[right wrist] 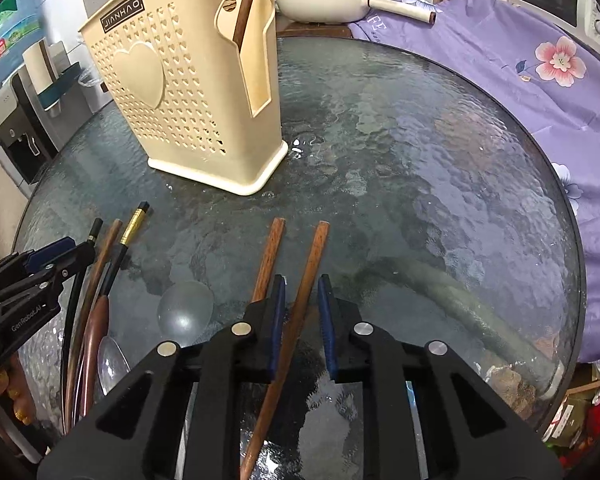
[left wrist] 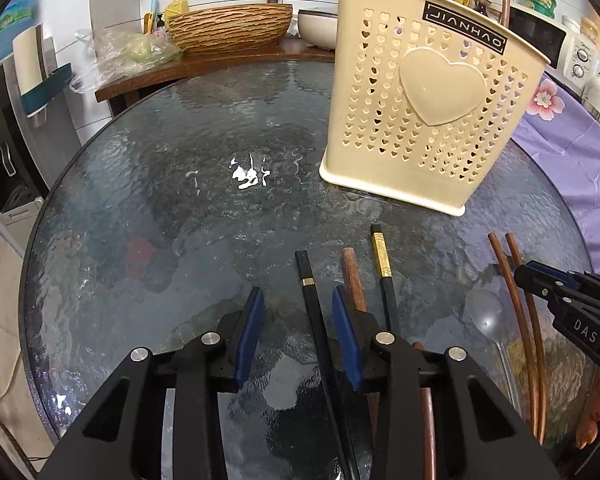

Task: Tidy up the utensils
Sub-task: 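Close the left tool on a black chopstick while the right tool grasps a wooden chopstick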

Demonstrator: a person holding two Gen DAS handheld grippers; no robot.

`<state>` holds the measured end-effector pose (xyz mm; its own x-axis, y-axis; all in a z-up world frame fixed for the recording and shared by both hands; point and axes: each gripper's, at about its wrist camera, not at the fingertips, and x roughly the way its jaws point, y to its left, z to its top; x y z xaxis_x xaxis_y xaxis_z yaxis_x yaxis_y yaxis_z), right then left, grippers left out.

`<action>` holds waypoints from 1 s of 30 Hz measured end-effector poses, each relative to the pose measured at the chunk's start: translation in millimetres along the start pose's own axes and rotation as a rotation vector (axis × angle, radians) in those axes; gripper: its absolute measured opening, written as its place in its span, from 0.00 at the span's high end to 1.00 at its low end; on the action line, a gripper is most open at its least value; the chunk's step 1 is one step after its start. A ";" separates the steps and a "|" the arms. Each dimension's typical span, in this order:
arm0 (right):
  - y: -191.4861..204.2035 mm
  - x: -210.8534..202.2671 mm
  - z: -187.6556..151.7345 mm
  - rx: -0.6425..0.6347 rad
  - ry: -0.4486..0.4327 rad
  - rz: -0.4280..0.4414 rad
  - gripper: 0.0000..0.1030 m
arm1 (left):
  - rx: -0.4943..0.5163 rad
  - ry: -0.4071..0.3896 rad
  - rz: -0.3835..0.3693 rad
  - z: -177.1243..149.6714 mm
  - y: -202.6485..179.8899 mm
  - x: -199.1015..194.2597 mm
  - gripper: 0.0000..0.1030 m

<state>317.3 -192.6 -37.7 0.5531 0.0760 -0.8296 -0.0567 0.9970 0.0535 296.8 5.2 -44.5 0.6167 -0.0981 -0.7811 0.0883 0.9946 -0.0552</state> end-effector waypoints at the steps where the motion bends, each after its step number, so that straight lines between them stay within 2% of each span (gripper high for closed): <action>1: 1.5 0.5 0.0 -0.001 0.000 -0.009 0.87 | 0.004 0.000 0.011 0.9 -1.0 1.1 0.69; 5: 6.2 2.3 0.0 -0.001 -0.010 -0.031 0.89 | 0.026 0.004 0.037 2.6 -7.5 3.7 0.77; 7: 9.0 3.7 0.5 0.000 -0.020 -0.048 0.90 | 0.039 0.000 0.044 3.3 -11.8 4.6 0.77; 12: 15.4 4.8 -0.9 -0.021 -0.032 -0.072 0.90 | 0.058 -0.011 0.057 2.4 -20.4 5.9 0.90; 14: 16.7 4.8 -1.2 -0.018 -0.034 -0.074 0.90 | 0.063 -0.015 0.064 0.3 -24.5 5.6 0.92; 22: 15.0 6.7 1.9 0.000 -0.043 -0.069 0.93 | 0.045 -0.018 0.067 -0.6 -25.3 6.4 0.93; 30: 1.1 7.4 8.1 0.044 -0.062 -0.014 0.93 | -0.002 -0.010 0.019 4.6 -15.5 8.7 0.93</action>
<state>328.0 -190.8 -39.4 0.6043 0.0615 -0.7944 -0.0123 0.9976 0.0678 304.5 -11.3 -47.6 0.6258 -0.0790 -0.7760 0.0748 0.9963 -0.0412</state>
